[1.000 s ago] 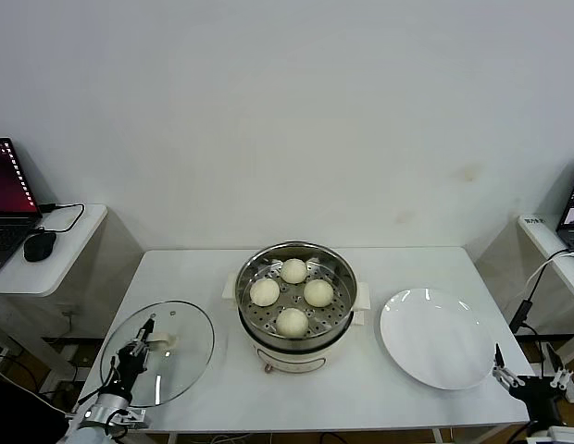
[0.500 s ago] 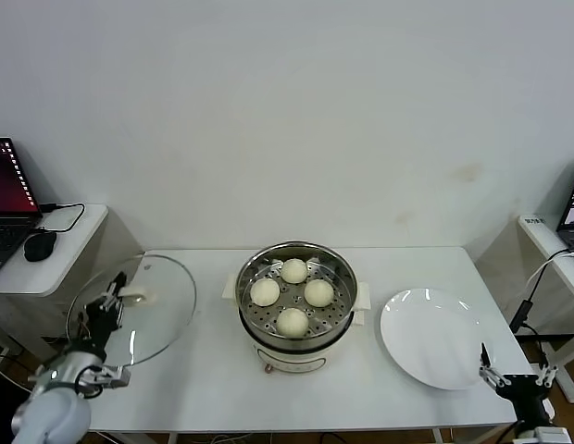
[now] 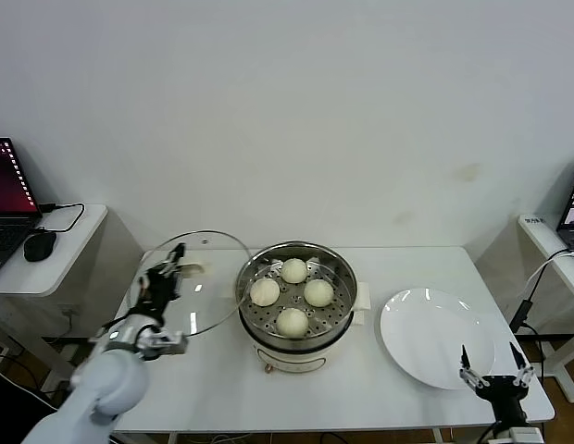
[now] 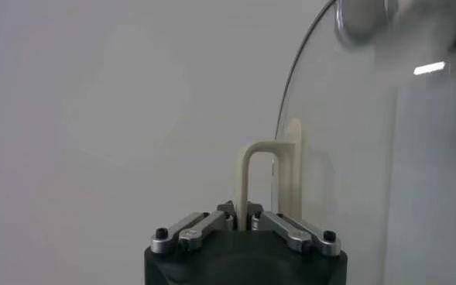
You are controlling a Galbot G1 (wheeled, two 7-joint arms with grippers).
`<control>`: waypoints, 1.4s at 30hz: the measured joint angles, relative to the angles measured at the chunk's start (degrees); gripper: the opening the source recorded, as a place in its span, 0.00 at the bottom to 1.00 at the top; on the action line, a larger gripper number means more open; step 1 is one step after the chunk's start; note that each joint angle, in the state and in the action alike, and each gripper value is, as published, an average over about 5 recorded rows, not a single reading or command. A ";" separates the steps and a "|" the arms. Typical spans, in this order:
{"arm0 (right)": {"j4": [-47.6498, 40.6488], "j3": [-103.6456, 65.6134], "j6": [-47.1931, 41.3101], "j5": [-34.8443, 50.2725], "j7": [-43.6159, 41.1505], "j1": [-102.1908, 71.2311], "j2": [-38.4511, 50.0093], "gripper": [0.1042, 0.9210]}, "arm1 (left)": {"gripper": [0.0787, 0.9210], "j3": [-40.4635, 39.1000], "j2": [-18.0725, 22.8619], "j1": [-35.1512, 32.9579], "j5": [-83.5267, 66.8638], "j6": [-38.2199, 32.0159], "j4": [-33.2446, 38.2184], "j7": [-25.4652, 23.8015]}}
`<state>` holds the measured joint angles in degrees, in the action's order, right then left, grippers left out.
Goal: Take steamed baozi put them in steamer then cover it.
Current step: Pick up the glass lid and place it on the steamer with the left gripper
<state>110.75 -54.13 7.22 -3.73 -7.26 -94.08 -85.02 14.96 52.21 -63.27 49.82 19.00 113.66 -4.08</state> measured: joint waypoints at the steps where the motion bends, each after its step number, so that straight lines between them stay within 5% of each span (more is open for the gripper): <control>1: -0.22 0.34 0.15 -0.39 0.09 0.17 -0.19 0.88 | 0.09 -1.60 0.61 1.34 0.48 0.86 0.00 -0.59; 16: -3.50 3.56 1.67 -4.84 0.93 1.60 -2.23 0.88 | 0.09 -17.70 11.43 12.21 13.51 8.24 -1.79 -9.54; 28: -4.91 4.53 2.32 -6.18 0.95 1.72 -2.29 0.88 | 0.09 -20.77 20.92 12.97 23.68 9.31 -5.31 -12.81; 42: -5.36 5.02 2.46 -6.64 0.93 1.93 -2.17 0.88 | 0.09 -21.36 26.20 13.08 29.19 9.59 -8.85 -14.01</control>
<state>105.39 -49.11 9.68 -10.37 -6.33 -92.15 -87.19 -6.40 78.41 -50.19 79.01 28.59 104.81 -18.09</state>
